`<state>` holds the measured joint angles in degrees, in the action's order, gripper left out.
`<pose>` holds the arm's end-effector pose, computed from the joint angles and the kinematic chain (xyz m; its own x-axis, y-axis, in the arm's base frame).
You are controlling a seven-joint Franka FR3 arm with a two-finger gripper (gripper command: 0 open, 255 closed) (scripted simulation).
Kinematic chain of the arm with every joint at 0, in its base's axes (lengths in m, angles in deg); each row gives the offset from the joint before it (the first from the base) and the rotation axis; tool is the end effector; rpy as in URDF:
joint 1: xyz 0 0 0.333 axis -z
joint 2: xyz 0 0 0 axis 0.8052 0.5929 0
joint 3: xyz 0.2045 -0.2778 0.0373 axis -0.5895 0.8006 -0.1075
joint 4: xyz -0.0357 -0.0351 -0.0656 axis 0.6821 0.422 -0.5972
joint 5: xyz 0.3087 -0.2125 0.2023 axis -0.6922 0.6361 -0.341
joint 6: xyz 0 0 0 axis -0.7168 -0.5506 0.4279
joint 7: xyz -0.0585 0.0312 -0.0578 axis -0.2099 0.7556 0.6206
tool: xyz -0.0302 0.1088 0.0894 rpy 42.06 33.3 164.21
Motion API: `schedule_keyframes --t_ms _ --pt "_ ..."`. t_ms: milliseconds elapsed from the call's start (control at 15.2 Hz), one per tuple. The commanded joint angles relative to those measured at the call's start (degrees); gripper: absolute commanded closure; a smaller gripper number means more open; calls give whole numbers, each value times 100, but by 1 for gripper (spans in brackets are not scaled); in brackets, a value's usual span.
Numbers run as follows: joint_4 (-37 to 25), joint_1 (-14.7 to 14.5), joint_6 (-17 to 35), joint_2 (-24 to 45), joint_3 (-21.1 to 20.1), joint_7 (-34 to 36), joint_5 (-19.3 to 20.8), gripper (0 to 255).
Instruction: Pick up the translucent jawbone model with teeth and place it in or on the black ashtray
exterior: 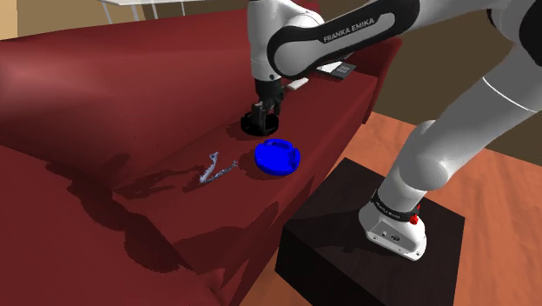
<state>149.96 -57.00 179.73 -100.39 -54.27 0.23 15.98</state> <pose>0.4472 0.1654 0.4282 0.9884 0.1514 -0.0134 0.1517 -0.9774 0.1475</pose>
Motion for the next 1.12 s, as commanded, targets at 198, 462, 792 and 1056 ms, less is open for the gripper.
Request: schedule_keyframes --t_ms 198,462,792,1056 --pt "-523 -73 398 1133 -359 547 376 0" --pt "-1043 -201 572 2050 -535 992 796 0" --pt "-1788 -485 631 3140 -586 1460 1319 0" --pt "-1646 -488 897 3280 -531 1529 1426 0"
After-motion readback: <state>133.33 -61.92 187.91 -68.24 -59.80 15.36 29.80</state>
